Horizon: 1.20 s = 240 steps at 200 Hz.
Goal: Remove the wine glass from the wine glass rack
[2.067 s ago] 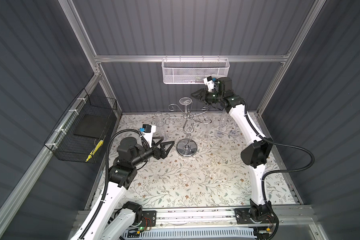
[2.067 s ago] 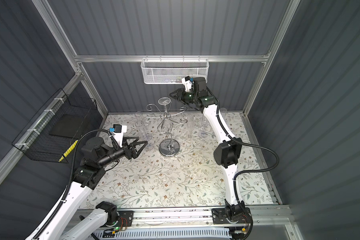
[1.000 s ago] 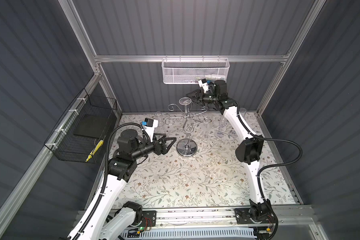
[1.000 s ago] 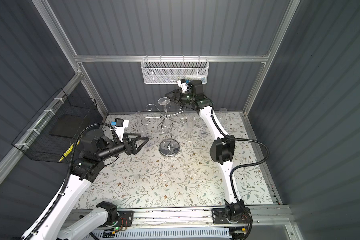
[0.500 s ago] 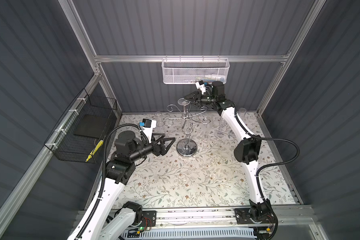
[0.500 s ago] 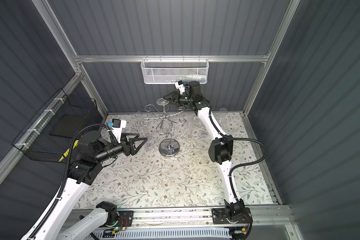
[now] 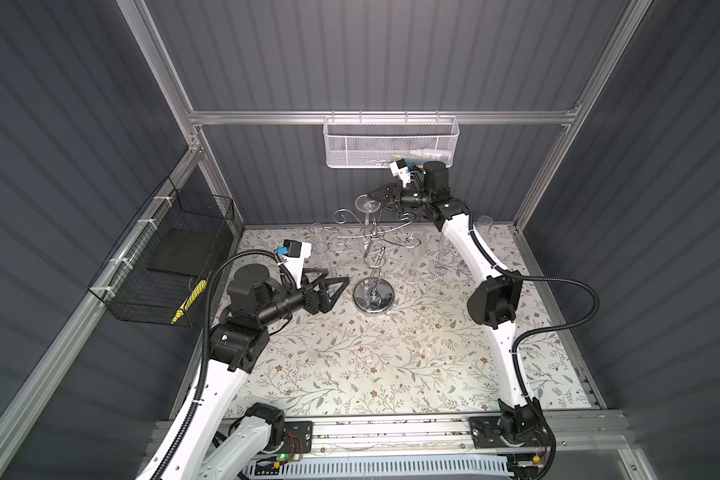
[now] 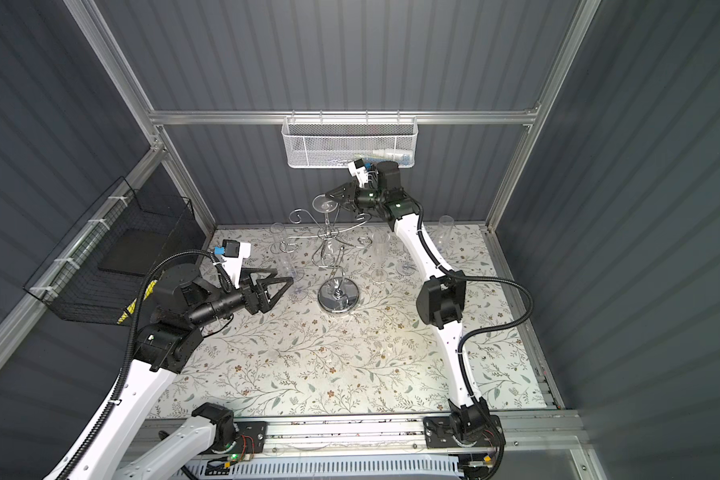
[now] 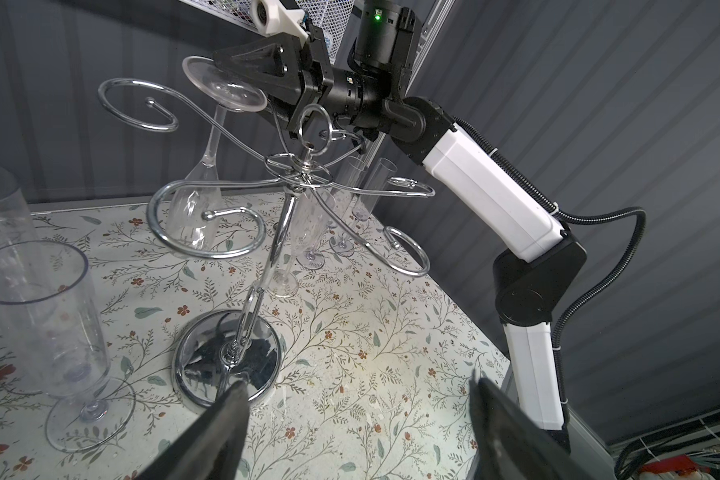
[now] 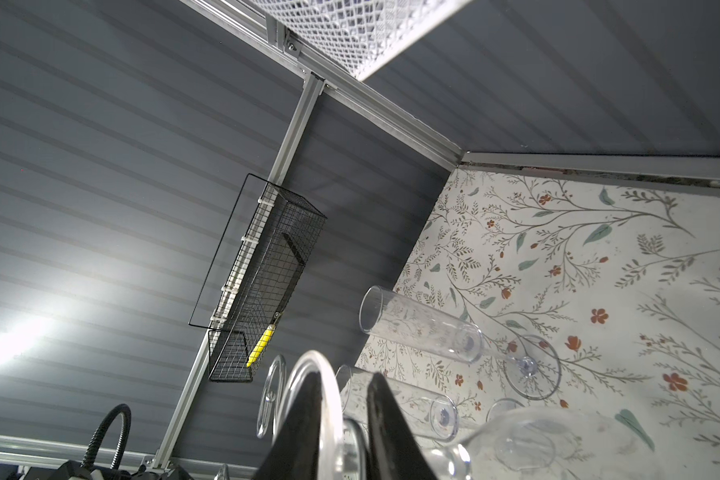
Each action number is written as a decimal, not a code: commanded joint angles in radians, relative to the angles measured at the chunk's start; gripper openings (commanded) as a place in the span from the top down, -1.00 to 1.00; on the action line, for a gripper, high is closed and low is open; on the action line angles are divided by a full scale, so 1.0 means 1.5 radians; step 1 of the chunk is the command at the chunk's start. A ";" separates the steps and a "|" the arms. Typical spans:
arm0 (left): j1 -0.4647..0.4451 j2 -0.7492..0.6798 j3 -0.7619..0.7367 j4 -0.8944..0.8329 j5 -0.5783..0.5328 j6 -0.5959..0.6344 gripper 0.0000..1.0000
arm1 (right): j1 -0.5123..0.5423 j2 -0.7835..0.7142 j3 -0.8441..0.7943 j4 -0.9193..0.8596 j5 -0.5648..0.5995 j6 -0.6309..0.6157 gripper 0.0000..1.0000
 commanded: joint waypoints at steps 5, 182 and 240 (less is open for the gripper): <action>0.002 -0.012 -0.005 -0.013 0.001 0.007 -0.69 | 0.004 -0.016 0.015 -0.017 0.000 -0.027 0.60; 0.002 -0.004 0.032 -0.041 -0.005 0.023 -0.69 | -0.002 -0.057 -0.004 -0.063 0.014 -0.073 1.00; 0.002 0.023 0.143 -0.053 -0.007 0.007 -0.70 | -0.002 -0.065 -0.010 -0.064 0.013 -0.075 1.00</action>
